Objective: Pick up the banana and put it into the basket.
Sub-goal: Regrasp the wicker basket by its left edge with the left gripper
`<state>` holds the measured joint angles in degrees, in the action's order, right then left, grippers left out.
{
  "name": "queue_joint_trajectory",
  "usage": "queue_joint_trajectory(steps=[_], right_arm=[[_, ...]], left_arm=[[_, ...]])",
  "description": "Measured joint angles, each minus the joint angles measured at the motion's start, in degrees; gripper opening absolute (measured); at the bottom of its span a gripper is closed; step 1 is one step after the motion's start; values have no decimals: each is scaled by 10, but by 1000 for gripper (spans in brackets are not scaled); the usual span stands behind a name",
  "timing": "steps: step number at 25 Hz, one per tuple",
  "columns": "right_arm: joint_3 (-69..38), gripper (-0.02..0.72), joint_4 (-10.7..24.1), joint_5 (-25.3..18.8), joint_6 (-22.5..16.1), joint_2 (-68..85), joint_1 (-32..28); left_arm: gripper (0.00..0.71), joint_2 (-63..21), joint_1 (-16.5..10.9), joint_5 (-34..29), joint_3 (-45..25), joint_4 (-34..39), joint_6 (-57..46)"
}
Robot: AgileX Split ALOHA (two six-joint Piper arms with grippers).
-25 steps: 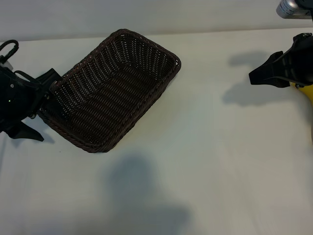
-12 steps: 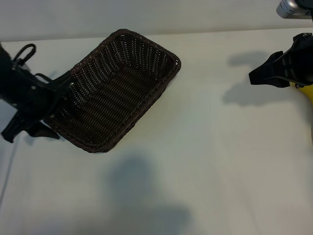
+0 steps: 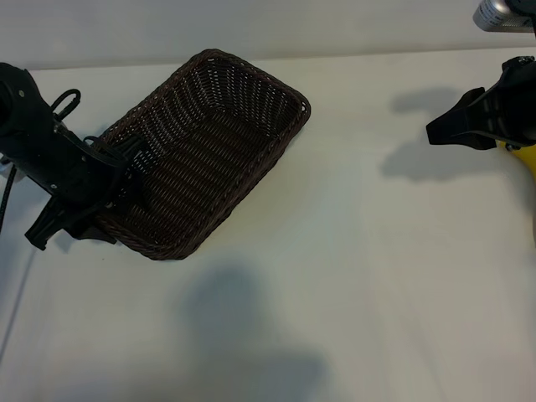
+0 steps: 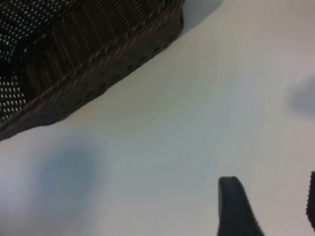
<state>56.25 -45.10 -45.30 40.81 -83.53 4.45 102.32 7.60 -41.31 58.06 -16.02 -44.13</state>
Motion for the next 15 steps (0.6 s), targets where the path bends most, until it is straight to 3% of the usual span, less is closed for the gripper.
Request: queue_joint_trajectory(steps=[15], right_arm=[[0,376,0,0,-2,0,0]], left_arm=[[567,9,0,15,0,29,-2]])
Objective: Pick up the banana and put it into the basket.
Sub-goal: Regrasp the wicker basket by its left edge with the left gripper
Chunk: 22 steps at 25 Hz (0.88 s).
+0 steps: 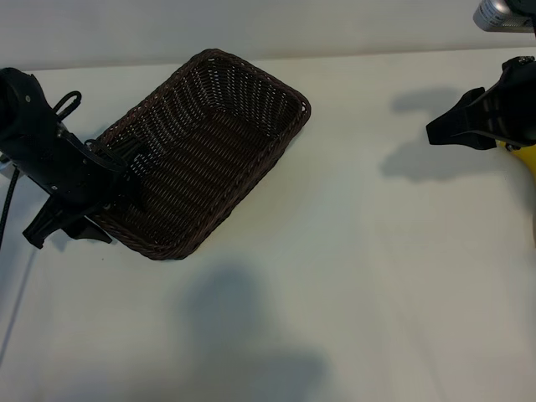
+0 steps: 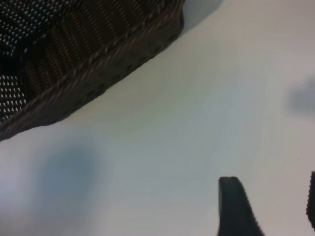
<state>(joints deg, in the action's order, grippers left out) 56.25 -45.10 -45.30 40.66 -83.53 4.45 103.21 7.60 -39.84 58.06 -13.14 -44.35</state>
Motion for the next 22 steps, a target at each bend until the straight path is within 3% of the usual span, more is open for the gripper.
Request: queue_joint_trajectory(steps=[4,8,16,22], right_arm=[[0,376,0,0,-1,0,0],[0,376,0,0,-2,0,0],[0,376,0,0,-2,0,0],[0,376,0,0,-2,0,0]], left_arm=[[534,0,0,1,0,1,0],[458,0,0,0,0,3,0],[180,0,0,13,0,-2,-7],[178,0,0,16,1,-3,-4]])
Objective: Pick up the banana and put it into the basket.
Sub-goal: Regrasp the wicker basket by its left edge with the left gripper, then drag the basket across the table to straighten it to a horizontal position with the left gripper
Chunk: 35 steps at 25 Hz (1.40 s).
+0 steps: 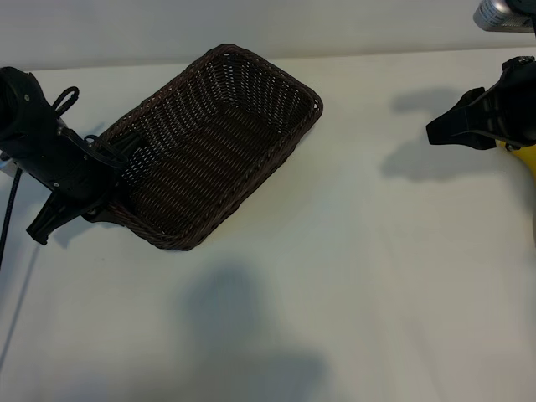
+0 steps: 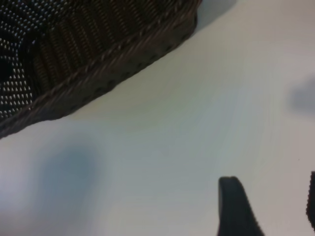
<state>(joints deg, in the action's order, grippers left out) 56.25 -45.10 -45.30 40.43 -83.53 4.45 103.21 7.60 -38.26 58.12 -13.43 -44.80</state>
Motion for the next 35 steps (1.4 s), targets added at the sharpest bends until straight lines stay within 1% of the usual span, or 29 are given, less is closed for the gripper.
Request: queue_joint_trajectory(steps=[8,13,21,25,31,35], right_arm=[[0,376,0,0,-1,0,0],[0,376,0,0,-1,0,0],[0,376,0,0,-1,0,0],[0,376,0,0,-1,0,0],[0,376,0,0,-1,0,0],[0,376,0,0,-1,0,0]], left_arm=[[167,-12,-1,5,0,-2,32],[164,-14,-1,-16,21,-10,103],[158,-14,-1,-102,126,4,220],[158,-10,-1,-133,178,5,282],[158,32,-7,-215,253,5,391],[158,65,-7,-257,311,4,448]])
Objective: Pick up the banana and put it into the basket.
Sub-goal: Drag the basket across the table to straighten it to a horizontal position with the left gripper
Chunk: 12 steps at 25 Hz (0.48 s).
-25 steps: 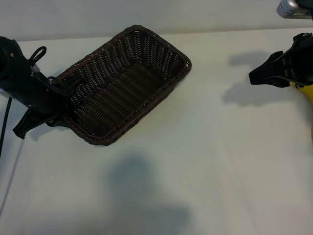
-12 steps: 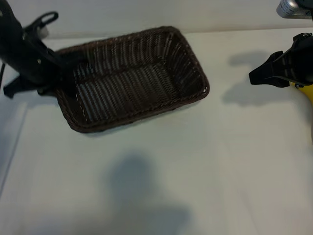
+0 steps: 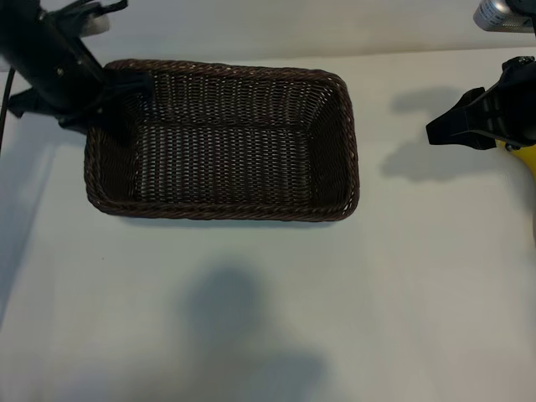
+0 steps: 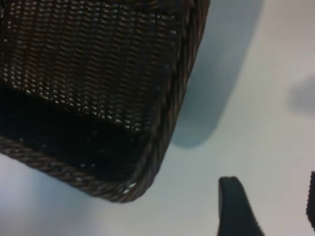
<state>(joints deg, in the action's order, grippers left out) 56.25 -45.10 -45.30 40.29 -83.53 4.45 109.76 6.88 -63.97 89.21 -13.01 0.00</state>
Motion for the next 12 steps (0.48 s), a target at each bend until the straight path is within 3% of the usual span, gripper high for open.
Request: queue_joint_trajectory(steps=[5,12], right_arm=[[0,376,0,0,0,0,0],[0,376,0,0,-1,0,0]], left_arm=[[158,38,0,-31,57,-39,55],[158,83,0,-33,67,-60,68]])
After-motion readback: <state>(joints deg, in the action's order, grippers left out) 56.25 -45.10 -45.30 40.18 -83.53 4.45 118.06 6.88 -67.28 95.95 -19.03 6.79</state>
